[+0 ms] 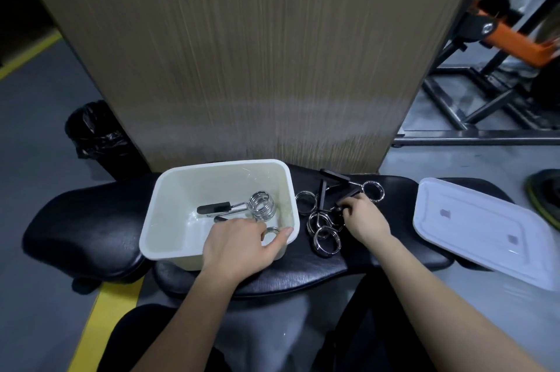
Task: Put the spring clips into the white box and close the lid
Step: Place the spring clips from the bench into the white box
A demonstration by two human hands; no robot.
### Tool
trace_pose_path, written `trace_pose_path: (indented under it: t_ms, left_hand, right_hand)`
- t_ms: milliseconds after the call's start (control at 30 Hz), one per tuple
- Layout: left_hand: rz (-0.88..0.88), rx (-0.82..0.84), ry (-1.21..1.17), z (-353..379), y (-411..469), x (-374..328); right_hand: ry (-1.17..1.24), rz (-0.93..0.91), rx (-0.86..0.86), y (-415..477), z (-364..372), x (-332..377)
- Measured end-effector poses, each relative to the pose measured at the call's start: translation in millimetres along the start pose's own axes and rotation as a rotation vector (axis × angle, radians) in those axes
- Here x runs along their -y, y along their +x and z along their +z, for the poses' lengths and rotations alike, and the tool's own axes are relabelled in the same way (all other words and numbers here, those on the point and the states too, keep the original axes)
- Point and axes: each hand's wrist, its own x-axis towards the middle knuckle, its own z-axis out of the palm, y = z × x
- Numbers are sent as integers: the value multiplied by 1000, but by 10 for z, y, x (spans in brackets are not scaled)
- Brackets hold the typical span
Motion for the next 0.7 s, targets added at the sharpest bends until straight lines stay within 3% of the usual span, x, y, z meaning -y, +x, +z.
trace_pose_path:
  t_ms: [200,367,467,567,700]
  left_hand:
    - [-26,-13,-25,15,-6,6]
    - [-22,7,-28,37,31,28]
    - [-7,11,-12,36,22,39]
    - [-5,13,4,29,13,29]
    - [-20,18,11,27,24,23]
  right_hand:
    - [-115,5,-59,100,-275,121]
    - [-236,30,193,207,-255,202]
    - [-199,5,64,186,-82,116]
    - [-286,-185,-146,98,-67,45]
    - [-172,-355,-409,-63,-372,83]
